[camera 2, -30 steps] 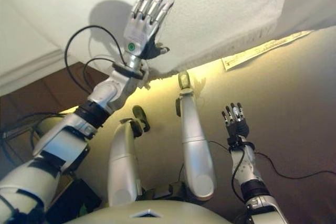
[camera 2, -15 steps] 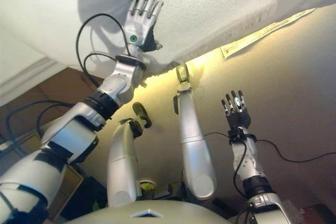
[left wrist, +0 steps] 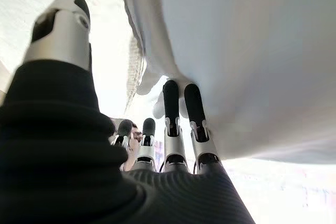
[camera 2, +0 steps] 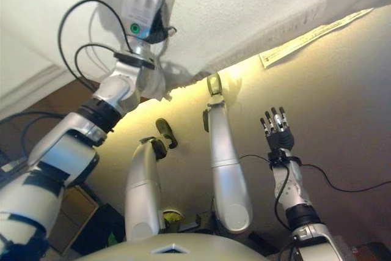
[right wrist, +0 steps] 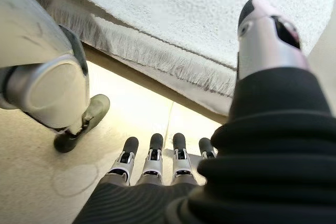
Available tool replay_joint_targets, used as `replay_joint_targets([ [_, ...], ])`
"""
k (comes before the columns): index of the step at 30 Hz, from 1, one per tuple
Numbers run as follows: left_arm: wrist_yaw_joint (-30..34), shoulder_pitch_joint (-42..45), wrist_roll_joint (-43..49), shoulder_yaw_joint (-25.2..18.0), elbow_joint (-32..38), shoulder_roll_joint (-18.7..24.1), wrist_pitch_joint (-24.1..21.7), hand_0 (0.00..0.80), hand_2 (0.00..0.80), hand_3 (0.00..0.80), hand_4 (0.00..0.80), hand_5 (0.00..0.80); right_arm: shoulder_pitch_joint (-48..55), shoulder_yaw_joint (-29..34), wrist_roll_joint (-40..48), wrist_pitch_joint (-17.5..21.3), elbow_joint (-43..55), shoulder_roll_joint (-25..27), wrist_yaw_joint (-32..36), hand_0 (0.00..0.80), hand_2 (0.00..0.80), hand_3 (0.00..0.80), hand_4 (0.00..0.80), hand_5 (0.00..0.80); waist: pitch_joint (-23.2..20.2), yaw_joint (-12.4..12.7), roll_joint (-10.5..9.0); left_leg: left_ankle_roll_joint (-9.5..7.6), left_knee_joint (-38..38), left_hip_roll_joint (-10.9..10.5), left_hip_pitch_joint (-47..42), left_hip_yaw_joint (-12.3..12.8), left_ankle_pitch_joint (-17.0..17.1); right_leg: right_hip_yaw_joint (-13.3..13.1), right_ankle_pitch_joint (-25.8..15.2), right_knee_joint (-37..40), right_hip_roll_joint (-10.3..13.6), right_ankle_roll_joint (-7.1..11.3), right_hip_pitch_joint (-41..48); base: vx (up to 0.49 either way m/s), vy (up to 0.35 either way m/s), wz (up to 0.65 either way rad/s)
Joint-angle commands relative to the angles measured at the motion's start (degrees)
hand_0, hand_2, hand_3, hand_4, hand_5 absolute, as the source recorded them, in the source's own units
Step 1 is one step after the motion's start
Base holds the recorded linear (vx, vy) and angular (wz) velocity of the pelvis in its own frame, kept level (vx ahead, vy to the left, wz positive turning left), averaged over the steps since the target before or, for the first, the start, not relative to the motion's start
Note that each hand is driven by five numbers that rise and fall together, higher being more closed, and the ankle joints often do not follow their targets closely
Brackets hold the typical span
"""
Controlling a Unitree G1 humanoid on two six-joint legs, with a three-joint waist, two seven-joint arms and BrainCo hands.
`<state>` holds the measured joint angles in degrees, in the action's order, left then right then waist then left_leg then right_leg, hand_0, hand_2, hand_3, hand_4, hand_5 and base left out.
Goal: Make the bed neatly
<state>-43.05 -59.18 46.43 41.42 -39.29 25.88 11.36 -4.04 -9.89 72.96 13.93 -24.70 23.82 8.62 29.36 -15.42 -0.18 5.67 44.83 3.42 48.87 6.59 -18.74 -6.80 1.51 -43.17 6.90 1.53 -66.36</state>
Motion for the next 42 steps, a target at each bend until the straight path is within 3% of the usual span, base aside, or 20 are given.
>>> replay_joint_targets([
  [1, -5.3, -2.9, 0.3, -4.4, 1.4, 5.3, -4.1, 0.0, 0.0, 0.0, 0.0, 0.0, 2.4, 0.3, 3.5, 2.8, -0.7, 2.8, 2.7, 0.0, 0.0, 0.0, 0.0, 0.0, 0.4, -0.1, 1.45, -4.83, 0.2, 0.5, 4.6, -2.6, 6.2, 0.0, 2.4, -3.3, 2.0, 4.98, 2.5, 0.0, -0.047, 0.08],
  [5, -6.7, -2.5, 0.2, -4.0, 3.7, 6.1, -4.8, 0.0, 0.0, 0.0, 0.0, 0.0, 2.6, 0.2, 4.3, 2.9, -1.3, 3.3, 3.7, 0.0, 0.0, 0.0, 0.0, 0.0, 0.4, -0.1, 1.44, -4.87, -0.5, 0.2, 4.4, -2.6, 6.5, 0.1, 2.5, -2.9, 1.8, 4.82, 2.6, 0.002, 0.001, 0.1],
  [10, -9.7, -2.6, -0.5, -4.4, 4.3, 7.3, -9.2, 0.0, 0.0, 0.0, 0.0, 0.0, 2.9, 0.5, 5.0, 2.5, -2.1, 3.2, 5.2, 0.0, 0.0, 0.0, 0.0, 0.0, 0.4, 0.2, 0.93, -5.0, -0.1, 0.3, 5.4, -2.7, 6.5, 0.4, 2.4, -2.8, 1.6, 4.76, 2.4, -0.007, -0.015, 0.01],
  [12, -9.5, -2.4, -0.2, -4.1, 5.2, 7.5, -8.6, 0.0, 0.0, 0.0, 0.0, 0.0, 3.1, 0.7, 5.2, 2.4, -2.6, 3.1, 6.1, 0.0, 0.0, 0.0, 0.0, 0.0, 0.4, 0.3, 0.83, -5.05, 0.1, 0.3, 5.5, -2.7, 6.4, 0.5, 2.4, -2.7, 1.5, 4.75, 2.4, -0.012, -0.024, 0.05],
  [16, -8.6, -1.4, -2.3, -4.9, 5.2, 7.1, -3.5, 0.0, 0.0, 0.0, 0.0, 0.0, 3.5, 0.9, 5.4, 2.6, -1.8, 3.2, 6.7, 0.0, 0.0, 0.0, 0.0, 0.0, 0.4, 0.3, 0.54, -5.03, -0.3, 0.3, 5.8, -2.8, 6.9, 0.6, 2.2, -2.4, 1.2, 4.87, 2.3, 0.0, 0.0, 0.0],
  [21, -5.4, -1.4, -4.6, -4.7, -1.0, 6.5, 0.2, 0.0, 0.0, 0.0, 0.0, 0.0, 2.9, 0.7, 5.4, 2.7, -0.9, 2.7, 5.9, 0.0, 0.0, 0.0, 0.0, 0.0, 0.4, 0.4, 0.03, -5.01, -0.1, 0.5, 6.9, -2.8, 7.4, 0.9, 1.6, -2.0, 1.6, 5.06, 1.7, -0.02, -0.006, 0.0],
  [26, 3.1, -0.5, -5.3, -3.4, -4.7, 4.3, 5.4, 0.0, 0.0, 0.0, 0.0, 0.0, 3.3, -0.4, 5.0, 3.3, 0.9, 2.2, 4.9, 0.0, 0.0, 0.0, 0.0, 0.0, 0.4, 0.1, -0.37, -5.27, -0.8, 0.4, 7.2, -2.6, 7.9, 0.9, 1.0, -0.9, 1.3, 5.21, 1.8, -0.006, 0.01, -0.06],
  [27, 4.4, -0.4, -4.9, -3.1, -4.9, 3.6, 6.4, 0.119, 0.119, 0.119, 0.119, 0.119, 3.4, -0.6, 4.7, 3.4, 1.6, 2.0, 4.5, 0.0, 0.0, 0.0, 0.0, 0.0, 0.4, -0.1, -0.44, -5.26, -1.1, 0.3, 7.1, -2.5, 8.0, 0.8, 0.9, -0.5, 1.3, 5.23, 1.9, -0.007, 0.046, -0.1],
  [28, 4.5, -0.5, -5.2, -2.6, -5.3, 3.3, 6.5, 0.562, 0.562, 0.562, 0.562, 0.562, 3.5, -0.8, 4.3, 3.5, 2.0, 2.0, 4.3, 0.0, 0.0, 0.0, 0.0, 0.0, 0.4, -0.3, -0.48, -5.22, -1.3, 0.4, 7.0, -2.3, 8.2, 0.7, 0.8, -0.3, 1.2, 5.27, 1.9, -0.009, 0.051, -0.08],
  [29, 4.5, -0.6, -5.1, -2.6, -5.8, 2.9, 6.3, 0.8, 0.8, 0.8, 0.8, 0.8, 3.5, -0.9, 4.2, 3.6, 2.0, 2.0, 4.3, 0.0, 0.0, 0.0, 0.0, 0.0, 0.4, -0.4, -0.5, -5.24, -1.5, 0.5, 6.9, -2.2, 8.3, 0.6, 0.6, -0.1, 1.3, 5.3, 2.0, -0.009, 0.046, -0.07],
  [35, 4.5, -1.7, -4.8, -2.6, -6.3, 1.3, 6.4, 0.8, 0.8, 0.8, 0.8, 0.8, 3.5, -1.8, 3.8, 4.6, 2.9, 1.8, 3.7, 0.0, 0.0, 0.0, 0.0, 0.0, 0.4, -0.7, -0.33, -5.24, -1.8, 0.5, 6.7, -1.8, 8.3, 0.6, 0.4, 0.7, 1.7, 5.47, 2.3, -0.006, 0.017, -0.03],
  [42, 4.9, -1.7, -4.5, -2.8, -5.3, 2.4, 5.2, 0.8, 0.8, 0.8, 0.8, 0.8, 4.5, -2.2, 3.1, 5.1, 3.8, 1.3, 3.3, 0.0, 0.0, 0.0, 0.0, 0.0, 0.4, -0.4, -0.2, -5.22, -2.3, 0.4, 6.1, -1.9, 8.7, 1.0, 0.3, 1.3, 1.9, 5.54, 3.2, -0.001, 0.002, 0.0],
])
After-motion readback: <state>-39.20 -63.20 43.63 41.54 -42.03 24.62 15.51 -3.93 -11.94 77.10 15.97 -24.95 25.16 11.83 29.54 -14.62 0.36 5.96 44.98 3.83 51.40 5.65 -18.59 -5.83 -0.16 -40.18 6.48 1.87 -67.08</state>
